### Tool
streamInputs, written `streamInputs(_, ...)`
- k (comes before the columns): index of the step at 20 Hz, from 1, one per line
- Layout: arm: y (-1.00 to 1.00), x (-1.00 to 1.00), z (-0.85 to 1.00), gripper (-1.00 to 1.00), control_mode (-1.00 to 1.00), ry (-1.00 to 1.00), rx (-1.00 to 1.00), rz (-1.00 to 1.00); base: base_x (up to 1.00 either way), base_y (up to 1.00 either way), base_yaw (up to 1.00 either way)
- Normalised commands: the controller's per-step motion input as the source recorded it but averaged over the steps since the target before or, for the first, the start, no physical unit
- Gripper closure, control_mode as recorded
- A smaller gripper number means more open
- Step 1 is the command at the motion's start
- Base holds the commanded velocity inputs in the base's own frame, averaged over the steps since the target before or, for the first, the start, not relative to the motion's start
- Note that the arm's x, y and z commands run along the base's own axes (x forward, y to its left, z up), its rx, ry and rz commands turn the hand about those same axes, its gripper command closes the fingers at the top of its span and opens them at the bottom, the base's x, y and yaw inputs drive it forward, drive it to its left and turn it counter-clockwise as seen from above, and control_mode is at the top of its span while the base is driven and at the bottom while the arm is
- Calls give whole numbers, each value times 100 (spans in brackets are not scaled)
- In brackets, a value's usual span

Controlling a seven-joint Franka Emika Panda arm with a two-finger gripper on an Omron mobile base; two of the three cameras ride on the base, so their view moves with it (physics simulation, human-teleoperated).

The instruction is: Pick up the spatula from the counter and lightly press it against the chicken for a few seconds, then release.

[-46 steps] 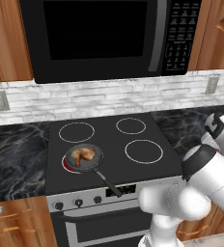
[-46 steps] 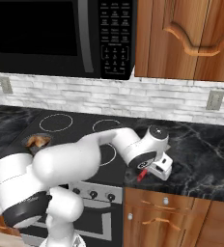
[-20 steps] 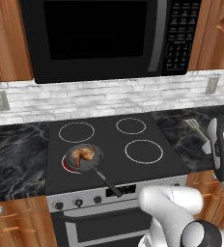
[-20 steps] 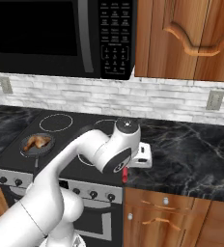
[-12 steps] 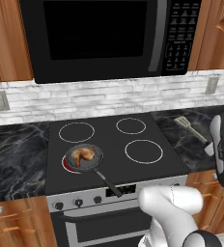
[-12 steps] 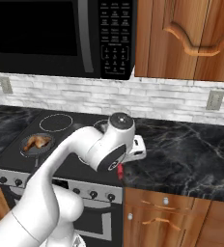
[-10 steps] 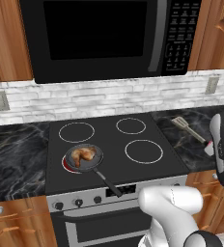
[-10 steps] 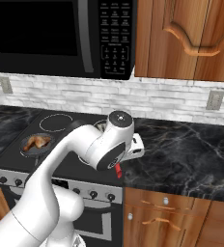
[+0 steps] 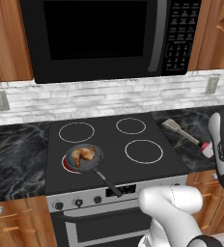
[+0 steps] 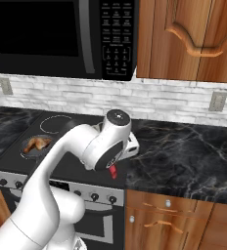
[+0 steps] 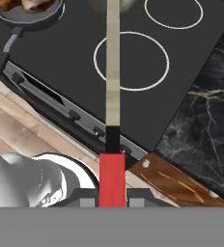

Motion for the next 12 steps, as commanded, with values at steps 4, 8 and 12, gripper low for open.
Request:
streamInputs(4, 32, 0, 0, 100, -100, -8, -2, 13, 0, 0, 0)
streamInputs(8, 29, 0, 0, 100, -100, -10, -2, 14, 0, 0, 0)
streamInputs(12, 23, 0, 0, 100, -100, -4, -7, 13, 0, 0, 0)
